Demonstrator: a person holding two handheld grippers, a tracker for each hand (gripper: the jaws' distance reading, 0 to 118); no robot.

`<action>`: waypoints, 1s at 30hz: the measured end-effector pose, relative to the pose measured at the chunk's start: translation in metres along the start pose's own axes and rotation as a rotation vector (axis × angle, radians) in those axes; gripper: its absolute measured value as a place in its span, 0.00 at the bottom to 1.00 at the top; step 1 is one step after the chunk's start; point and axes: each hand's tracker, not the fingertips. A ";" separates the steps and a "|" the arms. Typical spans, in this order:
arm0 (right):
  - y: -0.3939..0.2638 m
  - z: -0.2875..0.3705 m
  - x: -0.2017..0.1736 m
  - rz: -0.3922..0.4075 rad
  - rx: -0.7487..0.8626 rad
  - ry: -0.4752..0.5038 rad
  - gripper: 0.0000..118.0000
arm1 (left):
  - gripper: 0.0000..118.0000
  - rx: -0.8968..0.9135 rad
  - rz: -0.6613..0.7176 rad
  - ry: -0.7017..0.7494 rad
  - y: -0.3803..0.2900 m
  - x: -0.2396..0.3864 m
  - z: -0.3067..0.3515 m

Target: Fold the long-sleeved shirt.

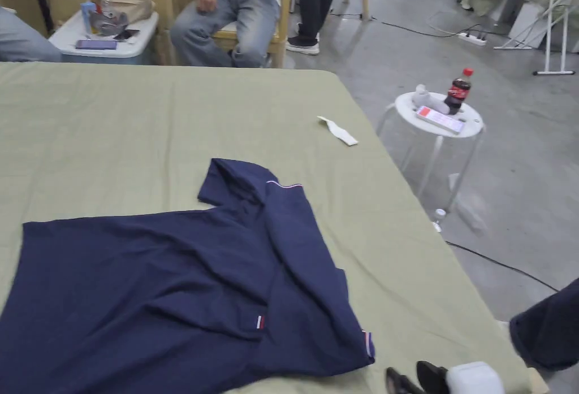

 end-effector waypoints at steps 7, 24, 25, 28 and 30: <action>0.001 -0.045 -0.012 0.093 -0.018 0.006 0.49 | 0.04 0.008 -0.056 0.007 0.026 0.017 0.007; 0.013 -0.066 -0.016 0.016 0.009 0.040 0.05 | 0.04 -0.044 -0.010 0.005 0.021 0.018 0.013; 0.018 -0.054 -0.017 0.011 0.031 0.035 0.05 | 0.04 -0.023 -0.011 0.002 0.024 0.019 0.018; 0.032 -0.013 -0.020 -0.015 0.156 0.053 0.05 | 0.04 0.078 -0.035 -0.005 0.035 0.020 0.039; 0.047 0.016 -0.022 -0.024 0.215 0.054 0.05 | 0.04 0.139 -0.028 -0.002 0.048 0.019 0.061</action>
